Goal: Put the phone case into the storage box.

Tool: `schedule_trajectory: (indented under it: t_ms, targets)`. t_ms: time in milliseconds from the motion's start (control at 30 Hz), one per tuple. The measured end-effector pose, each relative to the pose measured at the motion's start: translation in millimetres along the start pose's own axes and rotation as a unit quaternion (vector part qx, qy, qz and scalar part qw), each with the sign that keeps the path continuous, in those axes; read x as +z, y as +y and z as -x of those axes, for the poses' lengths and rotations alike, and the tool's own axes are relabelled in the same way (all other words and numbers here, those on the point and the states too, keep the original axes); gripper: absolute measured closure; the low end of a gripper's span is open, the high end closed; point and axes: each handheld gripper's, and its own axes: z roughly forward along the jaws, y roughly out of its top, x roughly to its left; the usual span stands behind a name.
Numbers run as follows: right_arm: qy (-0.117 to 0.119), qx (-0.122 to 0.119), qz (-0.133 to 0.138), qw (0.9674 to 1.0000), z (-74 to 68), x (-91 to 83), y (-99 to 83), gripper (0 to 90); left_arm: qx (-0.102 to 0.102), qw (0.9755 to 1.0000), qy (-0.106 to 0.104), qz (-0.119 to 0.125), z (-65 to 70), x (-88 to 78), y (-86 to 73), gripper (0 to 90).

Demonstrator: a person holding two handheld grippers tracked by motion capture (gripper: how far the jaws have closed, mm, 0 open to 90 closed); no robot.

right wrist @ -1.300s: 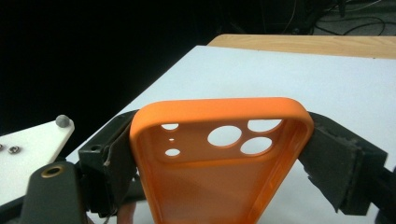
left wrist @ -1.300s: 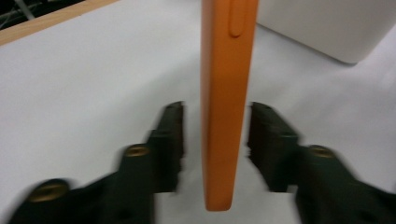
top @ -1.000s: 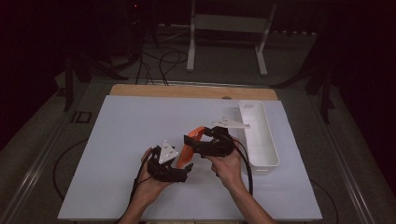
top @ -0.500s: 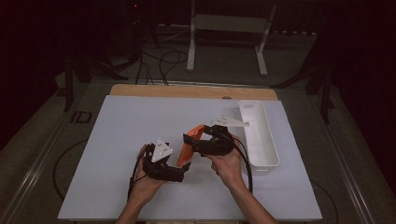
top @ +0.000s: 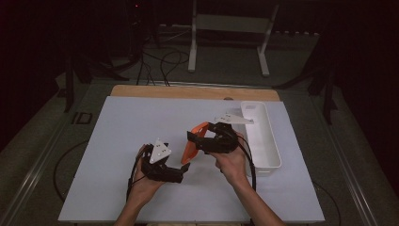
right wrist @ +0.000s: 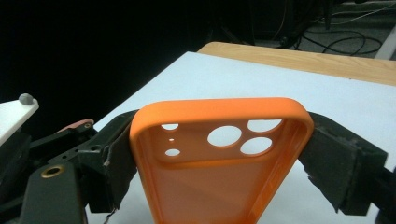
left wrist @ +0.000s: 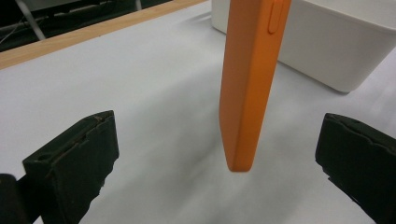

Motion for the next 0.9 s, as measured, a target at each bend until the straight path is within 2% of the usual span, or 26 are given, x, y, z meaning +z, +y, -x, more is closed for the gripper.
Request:
schedule_trajectory:
  t_ms: [900]
  targets:
    - [-0.026,-0.022,0.001,0.9994,7.3,-0.6,24.6,16.9,0.0,0.9996,0.024,0.015,-18.3,-14.4,-6.9,0.1]
